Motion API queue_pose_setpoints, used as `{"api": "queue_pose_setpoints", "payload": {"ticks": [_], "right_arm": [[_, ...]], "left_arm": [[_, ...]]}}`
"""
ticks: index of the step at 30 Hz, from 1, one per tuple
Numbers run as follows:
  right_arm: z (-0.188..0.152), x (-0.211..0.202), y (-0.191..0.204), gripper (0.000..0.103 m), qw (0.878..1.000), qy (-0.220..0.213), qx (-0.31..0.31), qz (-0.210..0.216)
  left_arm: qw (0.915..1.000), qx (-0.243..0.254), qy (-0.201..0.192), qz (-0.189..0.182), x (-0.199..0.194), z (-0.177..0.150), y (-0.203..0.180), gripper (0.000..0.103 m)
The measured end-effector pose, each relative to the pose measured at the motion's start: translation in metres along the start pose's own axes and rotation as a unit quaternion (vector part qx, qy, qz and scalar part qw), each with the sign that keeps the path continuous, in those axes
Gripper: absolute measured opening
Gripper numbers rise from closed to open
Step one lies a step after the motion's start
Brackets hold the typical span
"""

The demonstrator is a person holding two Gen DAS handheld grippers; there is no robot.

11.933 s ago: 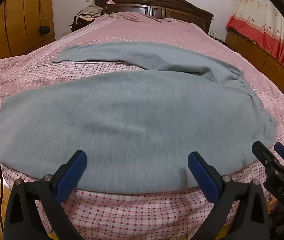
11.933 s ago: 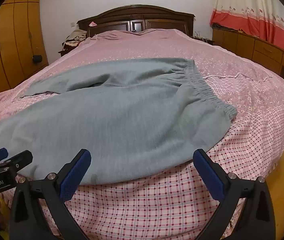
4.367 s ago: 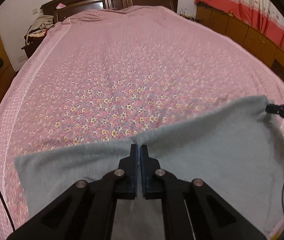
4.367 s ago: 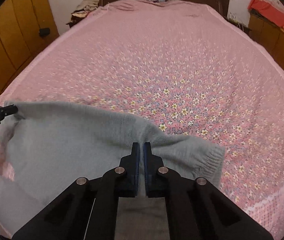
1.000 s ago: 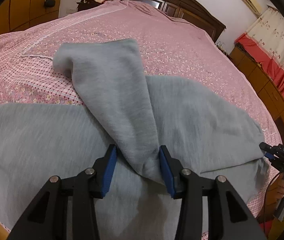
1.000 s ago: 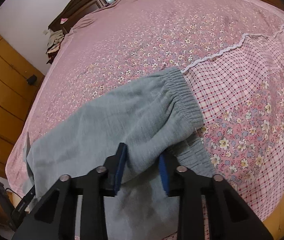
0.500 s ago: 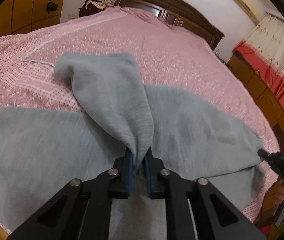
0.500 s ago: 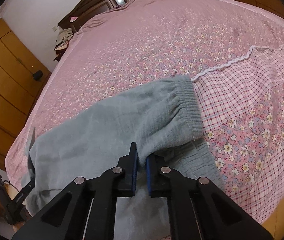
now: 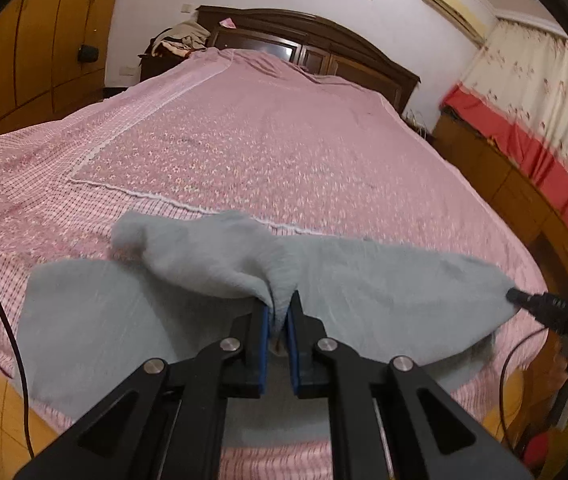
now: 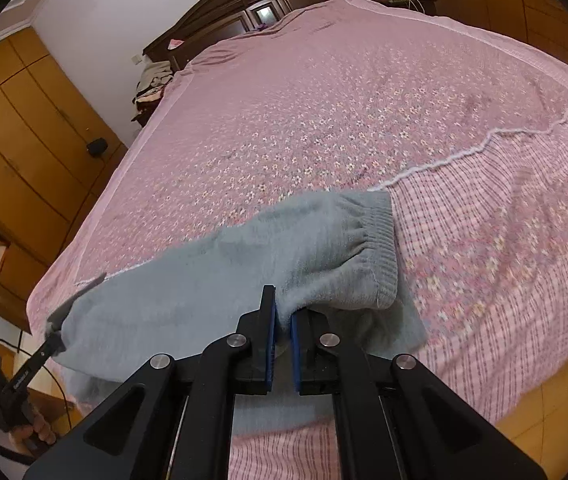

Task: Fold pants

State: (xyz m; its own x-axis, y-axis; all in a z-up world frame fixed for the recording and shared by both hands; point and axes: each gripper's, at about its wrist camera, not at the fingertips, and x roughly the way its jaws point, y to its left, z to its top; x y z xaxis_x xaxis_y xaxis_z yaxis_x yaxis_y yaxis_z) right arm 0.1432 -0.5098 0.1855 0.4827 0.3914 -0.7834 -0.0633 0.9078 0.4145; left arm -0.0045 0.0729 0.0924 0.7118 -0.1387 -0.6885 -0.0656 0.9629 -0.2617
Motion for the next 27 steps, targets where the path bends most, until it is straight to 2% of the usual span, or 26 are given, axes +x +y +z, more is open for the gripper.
{"api": "queue_pose_setpoints", "payload": {"ticks": [8, 17, 20, 22, 27], "right_arm": [[-0.024, -0.008, -0.008, 0.008, 1.000, 0.015, 0.004, -0.009], [-0.051, 0.014, -0.018, 0.009, 0.998, 0.049, -0.003, -0.046], [-0.059, 0.016, -0.033, 0.020, 0.998, 0.051, 0.029, -0.037], [-0.062, 0.008, -0.049, 0.028, 0.997, 0.033, 0.070, -0.013], [-0.058, 0.000, -0.079, 0.029, 0.990, 0.015, 0.140, 0.005]], "left_arm": [[0.9990, 0.005, 0.042, 0.012, 0.001, -0.030, 0.006, 0.008], [0.9965, 0.008, 0.072, 0.042, 0.025, -0.060, 0.022, 0.008], [0.9956, 0.003, 0.082, 0.045, 0.032, -0.068, 0.026, 0.008], [0.9954, 0.004, 0.083, 0.047, 0.035, -0.069, 0.026, 0.008], [0.9953, 0.018, 0.077, 0.055, 0.037, -0.071, 0.022, 0.008]]}}
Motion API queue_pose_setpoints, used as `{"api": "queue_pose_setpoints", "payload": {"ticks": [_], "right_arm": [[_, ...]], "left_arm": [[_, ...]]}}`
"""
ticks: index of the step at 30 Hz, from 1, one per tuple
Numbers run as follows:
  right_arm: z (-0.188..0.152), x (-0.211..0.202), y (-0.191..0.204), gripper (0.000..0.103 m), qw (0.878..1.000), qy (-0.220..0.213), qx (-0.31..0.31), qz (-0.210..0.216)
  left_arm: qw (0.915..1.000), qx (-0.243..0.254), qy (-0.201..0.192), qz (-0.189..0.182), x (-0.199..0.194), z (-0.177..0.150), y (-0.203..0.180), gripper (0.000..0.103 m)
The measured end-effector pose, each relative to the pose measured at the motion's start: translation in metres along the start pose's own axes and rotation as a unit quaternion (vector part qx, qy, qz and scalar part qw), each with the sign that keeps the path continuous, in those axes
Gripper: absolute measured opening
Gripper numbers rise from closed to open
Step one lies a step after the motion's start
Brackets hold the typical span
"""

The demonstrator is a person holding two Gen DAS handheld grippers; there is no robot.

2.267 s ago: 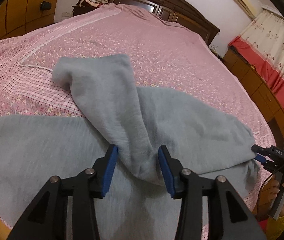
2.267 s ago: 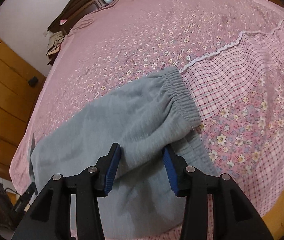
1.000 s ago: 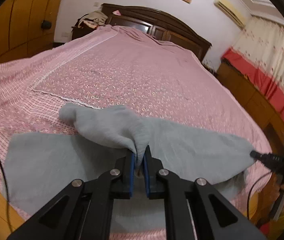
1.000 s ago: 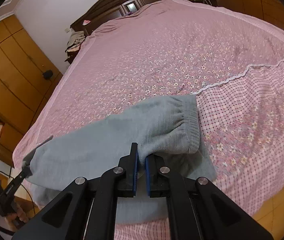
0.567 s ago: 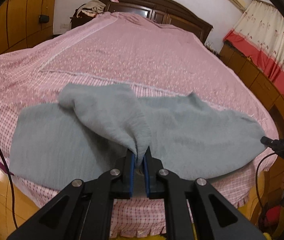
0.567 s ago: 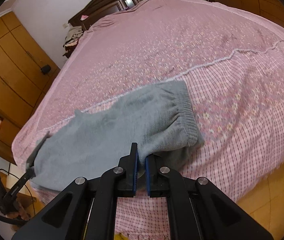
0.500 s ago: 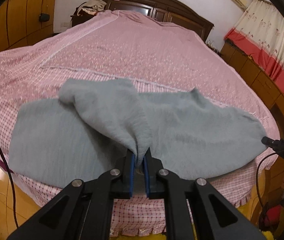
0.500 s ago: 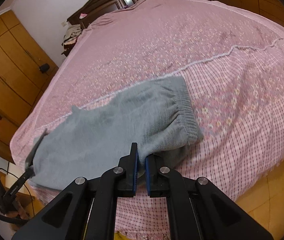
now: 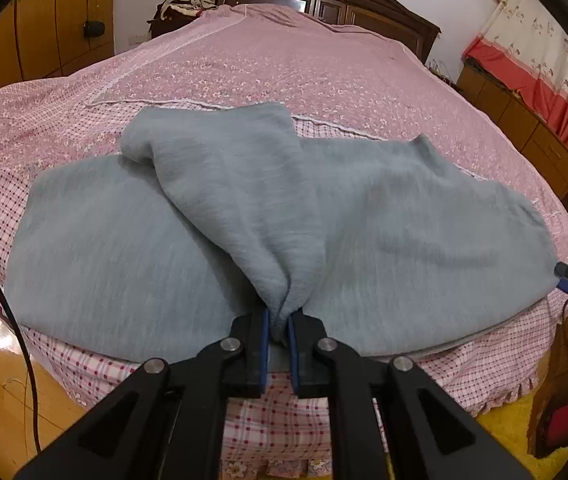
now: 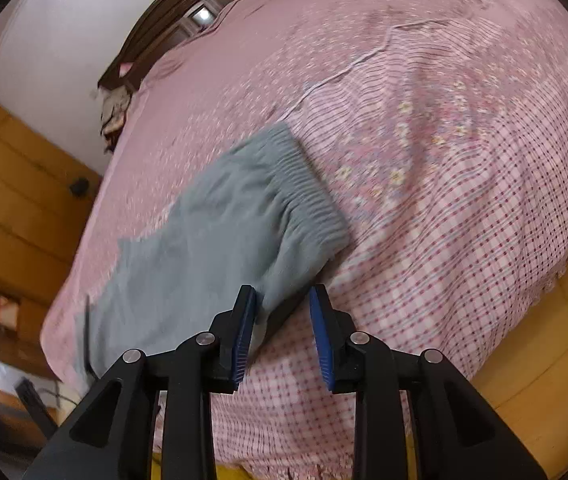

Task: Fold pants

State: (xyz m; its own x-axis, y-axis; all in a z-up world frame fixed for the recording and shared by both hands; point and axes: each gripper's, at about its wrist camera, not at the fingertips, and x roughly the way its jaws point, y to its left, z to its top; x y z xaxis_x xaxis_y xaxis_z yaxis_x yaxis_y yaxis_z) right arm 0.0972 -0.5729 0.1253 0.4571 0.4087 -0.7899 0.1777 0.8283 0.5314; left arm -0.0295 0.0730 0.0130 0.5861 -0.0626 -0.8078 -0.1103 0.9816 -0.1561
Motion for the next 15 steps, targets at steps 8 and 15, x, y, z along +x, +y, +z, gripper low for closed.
{"api": "queue_pose_setpoints", "payload": {"ticks": [8, 15], "right_arm": [[0.023, 0.000, 0.005, 0.016, 0.998, -0.031, -0.015, -0.046], [0.024, -0.001, 0.034, 0.015, 0.986, -0.058, -0.107, -0.115]], "left_arm": [[0.9994, -0.018, -0.026, -0.015, -0.010, 0.021, 0.002, 0.008], [0.9996, 0.006, -0.026, -0.004, -0.022, 0.010, -0.003, 0.008]]}}
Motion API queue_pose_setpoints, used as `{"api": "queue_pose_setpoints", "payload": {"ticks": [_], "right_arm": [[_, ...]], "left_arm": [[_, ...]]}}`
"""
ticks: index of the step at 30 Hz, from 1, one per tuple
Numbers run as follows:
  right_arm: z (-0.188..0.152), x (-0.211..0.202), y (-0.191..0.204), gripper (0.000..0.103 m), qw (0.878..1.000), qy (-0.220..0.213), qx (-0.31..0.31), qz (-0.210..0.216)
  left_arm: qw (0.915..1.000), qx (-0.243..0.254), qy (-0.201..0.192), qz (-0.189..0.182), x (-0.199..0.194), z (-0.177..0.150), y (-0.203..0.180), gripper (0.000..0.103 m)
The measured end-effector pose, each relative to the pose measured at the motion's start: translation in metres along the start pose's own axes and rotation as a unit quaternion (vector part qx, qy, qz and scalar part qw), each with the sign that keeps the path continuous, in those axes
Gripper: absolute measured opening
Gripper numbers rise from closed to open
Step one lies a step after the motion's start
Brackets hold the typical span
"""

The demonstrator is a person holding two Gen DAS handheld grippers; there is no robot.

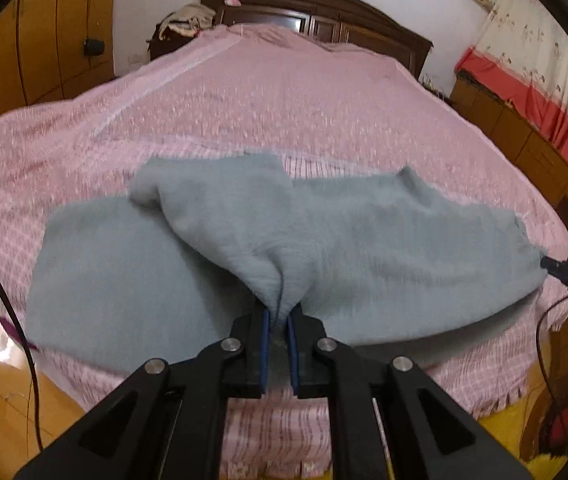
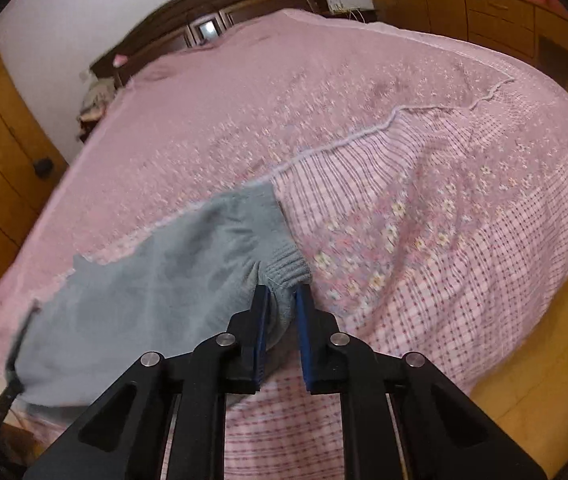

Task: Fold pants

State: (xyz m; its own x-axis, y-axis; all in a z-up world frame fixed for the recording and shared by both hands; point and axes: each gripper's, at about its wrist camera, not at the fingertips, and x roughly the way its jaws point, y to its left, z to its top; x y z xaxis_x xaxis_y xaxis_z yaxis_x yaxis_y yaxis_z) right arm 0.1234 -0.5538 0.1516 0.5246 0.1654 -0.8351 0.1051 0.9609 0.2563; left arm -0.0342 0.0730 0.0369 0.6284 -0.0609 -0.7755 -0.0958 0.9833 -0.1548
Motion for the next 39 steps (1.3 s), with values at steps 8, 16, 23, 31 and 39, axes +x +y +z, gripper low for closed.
{"api": "queue_pose_setpoints", "payload": {"ticks": [8, 16, 23, 31, 39], "right_arm": [[-0.019, 0.023, -0.013, 0.018, 0.999, 0.049, 0.000, -0.003], [-0.019, -0.009, -0.017, 0.031, 0.999, 0.032, 0.024, -0.011], [-0.018, -0.039, 0.012, 0.031, 1.000, -0.009, -0.013, 0.003], [-0.033, -0.031, 0.044, 0.031, 0.999, -0.004, -0.025, 0.037], [-0.055, 0.001, 0.052, 0.031, 0.998, 0.039, -0.020, 0.042]], "left_arm": [[0.9982, -0.033, 0.043, -0.025, 0.016, -0.020, 0.016, 0.015], [0.9990, -0.038, 0.019, 0.018, -0.025, -0.016, 0.028, 0.042], [0.9989, -0.032, -0.016, 0.031, -0.034, 0.024, 0.026, 0.046], [0.9999, -0.007, -0.006, 0.007, 0.000, 0.062, -0.003, 0.048], [0.9994, 0.006, 0.012, 0.030, 0.046, 0.077, -0.017, 0.048]]}}
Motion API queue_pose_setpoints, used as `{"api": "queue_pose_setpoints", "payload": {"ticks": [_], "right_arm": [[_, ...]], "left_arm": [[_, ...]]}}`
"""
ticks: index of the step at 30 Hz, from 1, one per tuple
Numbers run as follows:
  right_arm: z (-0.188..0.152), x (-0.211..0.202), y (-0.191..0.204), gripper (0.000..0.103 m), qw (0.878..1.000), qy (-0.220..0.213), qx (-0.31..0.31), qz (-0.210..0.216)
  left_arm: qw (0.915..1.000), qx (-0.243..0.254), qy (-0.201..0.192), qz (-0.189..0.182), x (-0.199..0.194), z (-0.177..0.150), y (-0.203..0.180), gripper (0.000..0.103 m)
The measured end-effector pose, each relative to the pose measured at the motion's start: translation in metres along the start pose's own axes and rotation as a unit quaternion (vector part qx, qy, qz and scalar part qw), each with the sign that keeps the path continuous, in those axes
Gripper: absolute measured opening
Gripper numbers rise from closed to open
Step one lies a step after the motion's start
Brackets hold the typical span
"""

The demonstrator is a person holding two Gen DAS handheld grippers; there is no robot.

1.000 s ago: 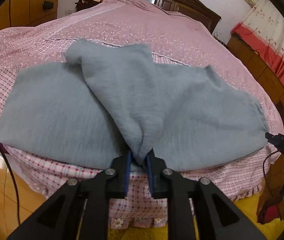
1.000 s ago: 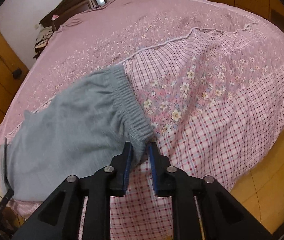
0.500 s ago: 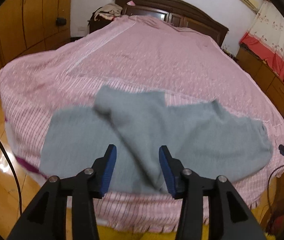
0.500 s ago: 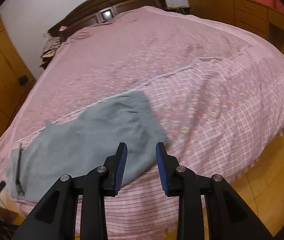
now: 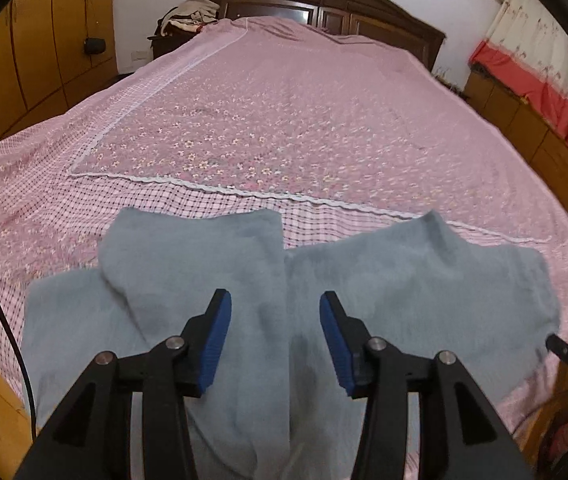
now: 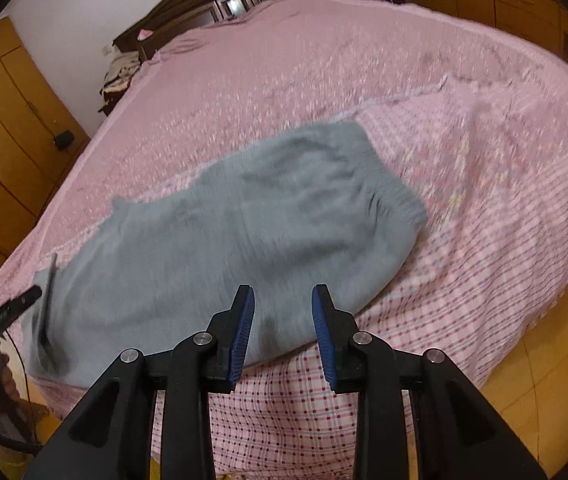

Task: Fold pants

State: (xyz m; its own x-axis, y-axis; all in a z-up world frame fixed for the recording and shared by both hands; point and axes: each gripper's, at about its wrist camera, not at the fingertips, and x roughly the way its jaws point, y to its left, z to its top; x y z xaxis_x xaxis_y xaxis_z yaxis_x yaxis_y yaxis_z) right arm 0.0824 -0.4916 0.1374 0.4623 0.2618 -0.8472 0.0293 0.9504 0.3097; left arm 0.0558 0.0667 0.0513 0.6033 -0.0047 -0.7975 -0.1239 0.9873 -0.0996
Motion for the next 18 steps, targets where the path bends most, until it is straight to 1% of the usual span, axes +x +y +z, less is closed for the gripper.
{"api": "queue_pose_setpoints", "payload": {"ticks": [2, 6, 7, 8, 10, 11, 13, 18], "right_arm": [[-0.005, 0.010, -0.001, 0.031, 1.000, 0.013, 0.004, 0.001], [-0.010, 0.017, -0.004, 0.031, 1.000, 0.018, 0.005, 0.002], [-0.010, 0.018, -0.004, 0.031, 1.000, 0.018, 0.005, 0.003], [-0.010, 0.018, -0.005, 0.031, 1.000, 0.019, 0.006, 0.005], [-0.010, 0.019, -0.007, 0.031, 1.000, 0.021, 0.008, 0.009], [-0.011, 0.019, -0.008, 0.031, 1.000, 0.021, 0.009, 0.011], [-0.011, 0.020, -0.011, 0.031, 1.000, 0.022, 0.011, 0.013], [-0.011, 0.022, -0.012, 0.031, 1.000, 0.022, 0.013, 0.014]], "left_arm": [[0.9999, 0.003, 0.005, 0.010, 0.012, 0.003, -0.003, 0.048], [0.9994, 0.000, 0.010, 0.033, 0.031, 0.001, -0.001, 0.048], [0.9992, -0.002, 0.005, 0.039, 0.033, 0.001, -0.001, 0.048], [0.9991, -0.004, -0.001, 0.042, 0.034, 0.000, 0.001, 0.045], [0.9994, -0.004, -0.007, 0.034, 0.034, -0.001, 0.004, 0.019], [0.9996, -0.003, -0.008, 0.027, 0.033, -0.001, 0.005, 0.018], [0.9997, -0.003, -0.018, 0.018, 0.028, -0.002, 0.007, 0.011], [0.9989, -0.011, -0.045, 0.004, 0.011, -0.002, 0.015, 0.003]]}}
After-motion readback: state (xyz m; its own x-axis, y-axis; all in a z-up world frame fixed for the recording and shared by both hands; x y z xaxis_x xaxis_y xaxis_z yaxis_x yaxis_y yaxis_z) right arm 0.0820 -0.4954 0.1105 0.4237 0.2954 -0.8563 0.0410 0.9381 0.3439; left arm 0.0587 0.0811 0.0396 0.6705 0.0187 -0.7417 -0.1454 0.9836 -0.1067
